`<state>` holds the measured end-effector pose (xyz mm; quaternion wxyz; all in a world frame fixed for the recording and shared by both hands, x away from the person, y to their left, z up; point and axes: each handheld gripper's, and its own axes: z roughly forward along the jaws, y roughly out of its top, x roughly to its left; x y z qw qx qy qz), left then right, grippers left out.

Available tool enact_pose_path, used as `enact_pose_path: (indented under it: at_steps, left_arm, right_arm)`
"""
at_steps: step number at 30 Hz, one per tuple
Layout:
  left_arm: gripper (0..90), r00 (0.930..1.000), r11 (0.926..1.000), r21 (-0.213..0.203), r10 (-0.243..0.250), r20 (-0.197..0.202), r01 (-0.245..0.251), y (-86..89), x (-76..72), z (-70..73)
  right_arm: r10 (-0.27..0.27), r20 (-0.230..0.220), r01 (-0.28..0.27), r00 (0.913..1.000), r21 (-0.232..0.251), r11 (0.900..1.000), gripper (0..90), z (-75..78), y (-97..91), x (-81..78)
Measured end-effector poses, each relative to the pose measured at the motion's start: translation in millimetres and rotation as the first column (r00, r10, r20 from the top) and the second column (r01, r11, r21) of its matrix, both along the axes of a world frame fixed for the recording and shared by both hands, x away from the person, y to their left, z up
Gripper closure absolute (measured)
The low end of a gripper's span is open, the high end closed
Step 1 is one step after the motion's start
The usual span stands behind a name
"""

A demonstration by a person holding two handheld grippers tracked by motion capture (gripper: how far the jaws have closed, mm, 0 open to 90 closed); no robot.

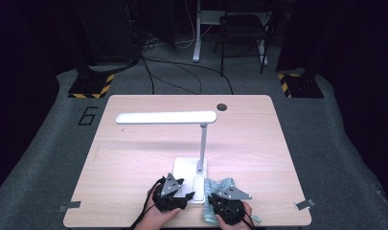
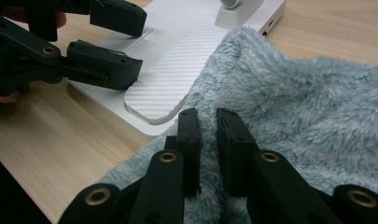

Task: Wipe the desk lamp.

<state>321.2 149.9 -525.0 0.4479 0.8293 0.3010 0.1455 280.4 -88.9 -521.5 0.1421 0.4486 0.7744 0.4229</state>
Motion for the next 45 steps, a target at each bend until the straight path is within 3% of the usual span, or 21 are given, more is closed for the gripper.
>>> enact_pose_path:
  at_steps: [4,11,23,24,29,34,37,41,45]
  left_arm:
    - [34.8,1.0,1.0,-0.006,0.004,-0.008,-0.004,-0.4,-0.6,-0.2]
    - [34.8,1.0,1.0,-0.005,0.003,-0.007,-0.003,-0.3,-0.3,-0.2]
    - [34.8,1.0,1.0,-0.005,0.003,-0.006,-0.003,-0.2,-0.3,-0.2]
    - [34.8,1.0,1.0,-0.006,0.003,-0.007,-0.003,-0.3,-0.4,-0.2]
    - [34.8,0.9999,0.9999,-0.011,0.011,0.0,-0.011,-0.8,-0.3,-0.8]
    - [35.0,1.0,1.0,-0.007,0.003,-0.009,-0.003,0.1,0.3,-0.1]
    - [35.2,1.0,1.0,-0.008,0.004,-0.009,-0.004,0.0,0.4,-0.1]
    - [35.3,1.0,1.0,-0.008,0.003,-0.009,-0.003,0.0,0.4,-0.1]
    - [35.2,1.0,1.0,-0.008,0.003,-0.009,-0.003,0.0,0.4,-0.1]
  right_arm:
    - [0.005,0.007,-0.005,1.0,-0.016,0.9999,79.5,0.1,1.0,0.2]
    - [0.007,0.019,-0.006,0.9998,-0.051,0.9987,78.9,0.9,2.1,14.8]
    - [-0.046,0.014,0.046,0.9989,-0.055,0.9974,77.2,2.9,1.8,52.3]
    - [-0.058,-0.006,0.058,0.9983,-0.039,0.9976,77.0,3.3,2.4,54.5]
    - [-0.082,0.003,0.082,0.9966,-0.035,0.996,76.1,4.6,1.9,66.3]
    - [-0.073,0.021,0.075,0.9971,-0.071,0.9947,74.6,6.2,-2.2,68.6]
    - [-0.095,0.03,0.098,0.995,-0.079,0.9921,73.9,7.1,-7.5,68.1]
    - [-0.119,0.044,0.123,0.9919,-0.1,0.9874,73.3,7.4,-20.9,67.2]
    - [-0.148,0.039,0.151,0.9882,-0.086,0.9848,72.6,8.3,-38.4,66.3]
